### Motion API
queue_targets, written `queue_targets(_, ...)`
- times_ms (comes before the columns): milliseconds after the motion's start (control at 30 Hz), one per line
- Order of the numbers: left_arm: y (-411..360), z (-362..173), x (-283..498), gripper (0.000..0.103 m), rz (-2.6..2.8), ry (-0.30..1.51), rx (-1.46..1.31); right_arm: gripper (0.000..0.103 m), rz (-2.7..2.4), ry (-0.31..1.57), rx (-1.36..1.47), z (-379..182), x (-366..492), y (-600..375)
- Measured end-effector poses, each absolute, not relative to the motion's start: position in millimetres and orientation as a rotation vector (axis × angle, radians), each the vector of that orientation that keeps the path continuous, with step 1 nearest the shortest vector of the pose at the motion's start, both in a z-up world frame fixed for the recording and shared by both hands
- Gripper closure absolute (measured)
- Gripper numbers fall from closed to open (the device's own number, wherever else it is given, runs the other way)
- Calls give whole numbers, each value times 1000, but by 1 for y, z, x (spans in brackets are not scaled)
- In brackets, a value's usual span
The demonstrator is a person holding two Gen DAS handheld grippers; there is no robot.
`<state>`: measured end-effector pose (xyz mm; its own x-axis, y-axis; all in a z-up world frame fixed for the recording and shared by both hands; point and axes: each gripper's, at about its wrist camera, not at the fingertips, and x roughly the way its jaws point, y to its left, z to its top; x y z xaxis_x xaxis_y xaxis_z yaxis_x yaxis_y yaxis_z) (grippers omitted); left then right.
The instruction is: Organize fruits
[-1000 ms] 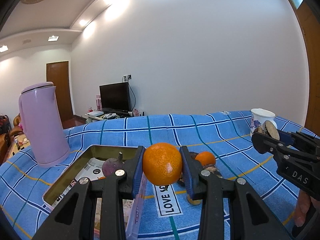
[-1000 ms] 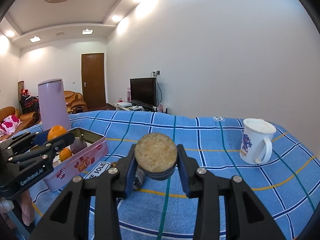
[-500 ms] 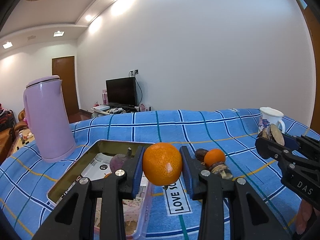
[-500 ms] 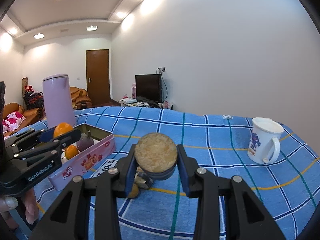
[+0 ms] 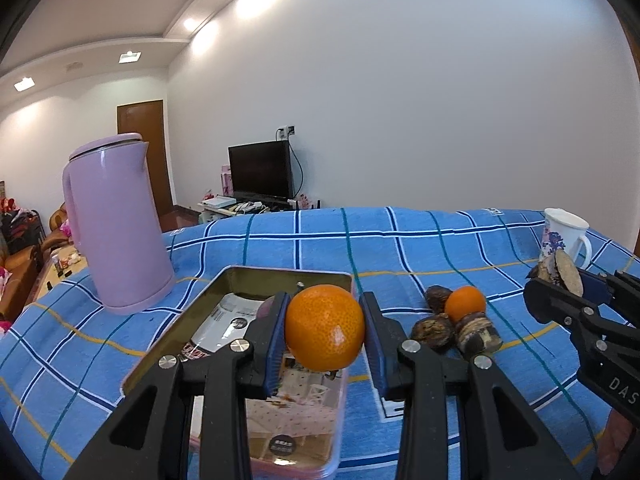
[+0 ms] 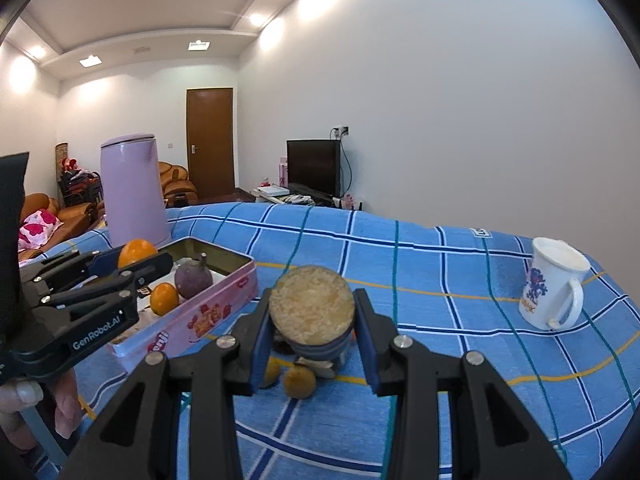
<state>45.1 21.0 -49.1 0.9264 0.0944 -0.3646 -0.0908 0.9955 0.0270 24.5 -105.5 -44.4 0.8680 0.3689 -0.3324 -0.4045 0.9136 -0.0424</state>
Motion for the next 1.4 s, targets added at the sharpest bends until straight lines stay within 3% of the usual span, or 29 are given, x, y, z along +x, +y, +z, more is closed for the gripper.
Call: queue_targets(1400,124,-55,54,66,297,488,0,63,670,429,-157,-32,51,25)
